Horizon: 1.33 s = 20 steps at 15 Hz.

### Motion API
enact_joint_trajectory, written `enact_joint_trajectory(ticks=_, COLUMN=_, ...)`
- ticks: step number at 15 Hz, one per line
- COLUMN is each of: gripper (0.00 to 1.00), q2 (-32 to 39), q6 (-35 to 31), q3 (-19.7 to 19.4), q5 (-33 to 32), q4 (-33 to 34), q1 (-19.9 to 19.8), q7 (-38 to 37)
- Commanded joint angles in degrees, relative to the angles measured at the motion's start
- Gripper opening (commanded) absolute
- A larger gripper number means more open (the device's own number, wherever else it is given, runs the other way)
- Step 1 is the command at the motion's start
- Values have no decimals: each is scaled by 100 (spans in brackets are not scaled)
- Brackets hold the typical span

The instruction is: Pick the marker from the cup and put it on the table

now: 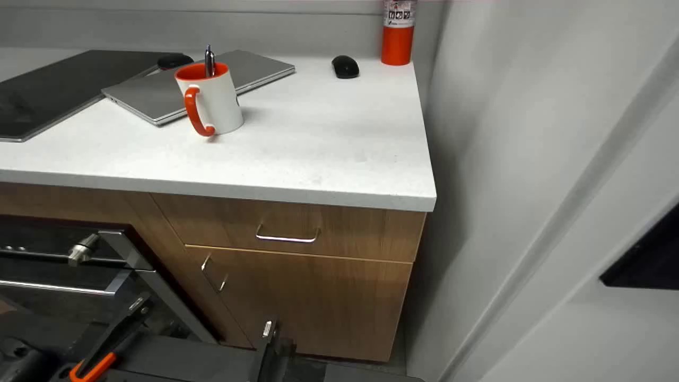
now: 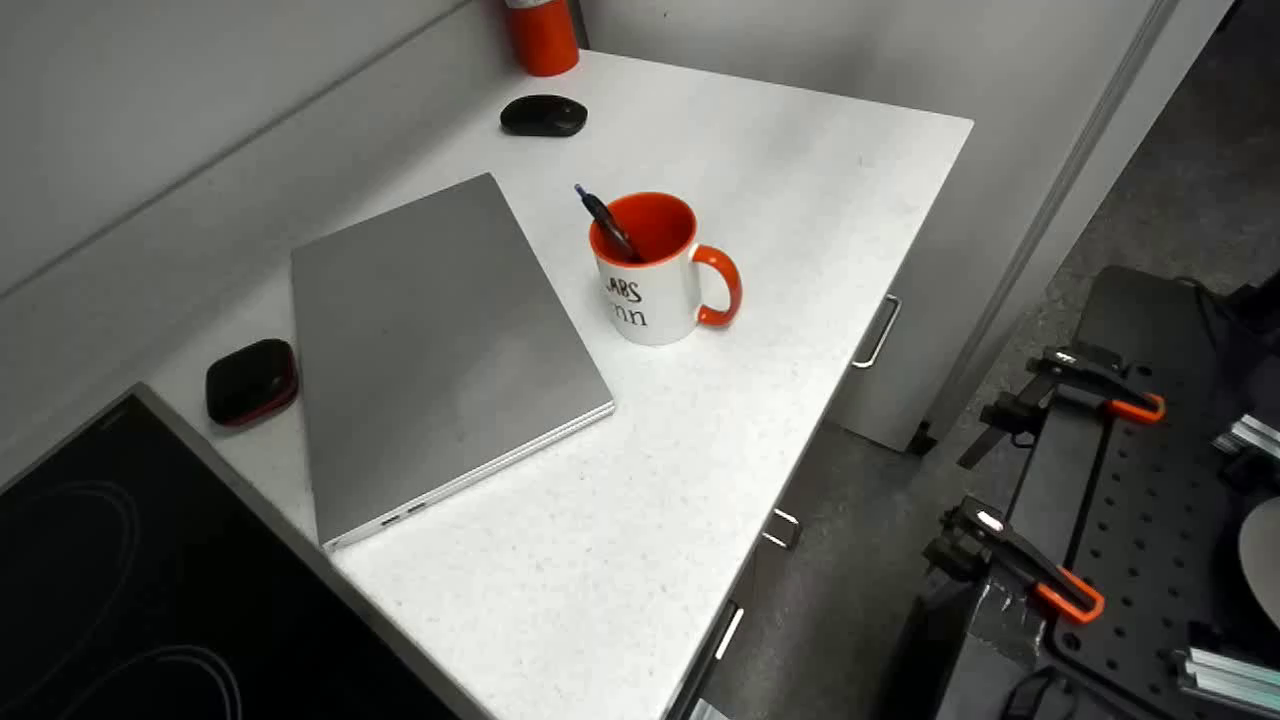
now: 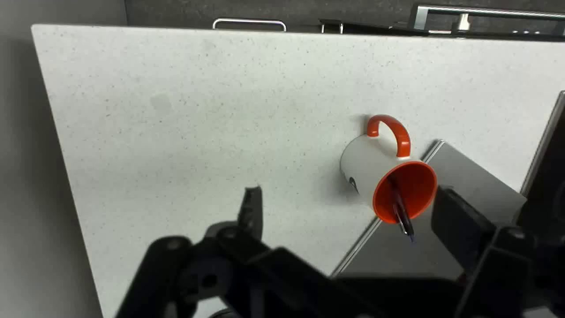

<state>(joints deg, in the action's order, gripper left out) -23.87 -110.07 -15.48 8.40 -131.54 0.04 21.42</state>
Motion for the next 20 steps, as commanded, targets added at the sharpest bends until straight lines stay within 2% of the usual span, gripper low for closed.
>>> enact_joint_trajectory(ticks=1, gripper=100, q2=20, q6=25, q3=121, q5=55, q4=9, q1=-145, q7=48)
enact_joint_trajectory(ticks=5, gripper=100, q2=20, q6=25, q3=120, q5=55, q4=8, q1=-145, q7=48)
enact_joint_trajectory(ticks=10, gripper=100, q2=101, q6=-719, q3=256, q5=242, q4=-268, q1=-28, q7=126)
enact_joint_trajectory(ticks=15, gripper=100, q2=673, q6=-1997, q3=518, q5=661, q4=-539, q1=178, q7=35)
enact_joint_trajectory(ticks=17, gripper=100, q2=952, q6=-2417, q3=677, q5=622, q4=-570, q1=185, q7=-79)
enact_joint_trajectory(ticks=18, gripper=100, q2=698, q6=-2068, q3=640, q5=502, q4=-589, q1=91, q7=-16)
enact_joint_trajectory(ticks=20, gripper=100, q2=921, q6=-2299, q3=734, q5=498, q4=-604, q1=99, q7=-38)
